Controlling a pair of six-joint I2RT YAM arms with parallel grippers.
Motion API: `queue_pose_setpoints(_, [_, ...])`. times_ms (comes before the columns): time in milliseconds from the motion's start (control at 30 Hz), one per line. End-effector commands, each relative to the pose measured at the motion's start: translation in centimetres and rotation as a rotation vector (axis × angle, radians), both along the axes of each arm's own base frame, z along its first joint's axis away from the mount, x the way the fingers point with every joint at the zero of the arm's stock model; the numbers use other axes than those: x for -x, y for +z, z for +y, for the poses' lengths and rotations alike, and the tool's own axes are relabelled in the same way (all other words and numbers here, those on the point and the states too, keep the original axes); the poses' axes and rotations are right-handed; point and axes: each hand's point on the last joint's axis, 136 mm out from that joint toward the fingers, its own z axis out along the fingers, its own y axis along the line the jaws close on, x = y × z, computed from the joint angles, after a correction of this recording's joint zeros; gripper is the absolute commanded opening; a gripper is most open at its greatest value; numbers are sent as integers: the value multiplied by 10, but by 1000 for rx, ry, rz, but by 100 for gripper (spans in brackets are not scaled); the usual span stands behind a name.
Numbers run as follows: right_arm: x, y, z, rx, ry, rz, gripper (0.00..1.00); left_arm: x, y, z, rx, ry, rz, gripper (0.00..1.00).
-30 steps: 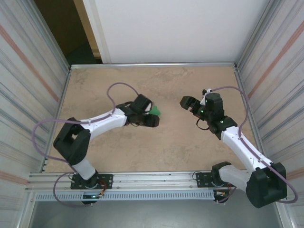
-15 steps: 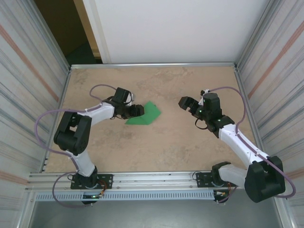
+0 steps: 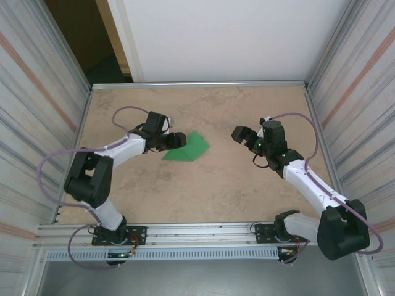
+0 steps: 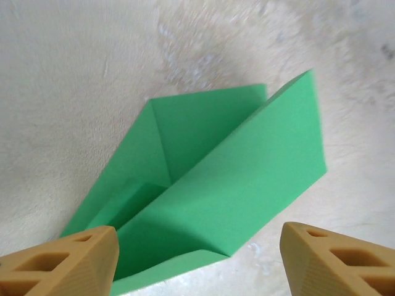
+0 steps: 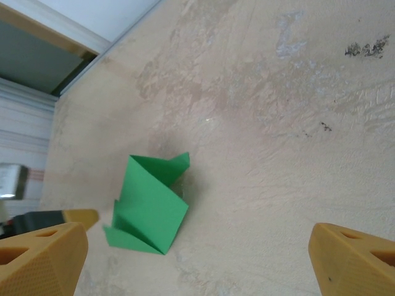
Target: Fold a paper plane with a square sheet of paper (pick it up from the middle)
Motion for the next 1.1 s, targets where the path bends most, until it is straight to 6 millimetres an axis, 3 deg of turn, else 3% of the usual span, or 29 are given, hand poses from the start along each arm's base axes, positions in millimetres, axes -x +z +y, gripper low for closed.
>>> queue_pose_setpoints(0, [-2,-2,1,-21,-6,19,91,13,13,12,2,32,-27,70])
queue_pose_setpoints(267, [-4,-5,5,-37,6,29,91,46,-7,6,44,0,35,60])
queue_pose_setpoints(800, [-4,-11,8,-42,16,54,89,-3,-28,-7,27,7,54,67])
queue_pose_setpoints(1067, [-2,-25,22,-79,69,109,86,-4,-53,-2,6,49,130,67])
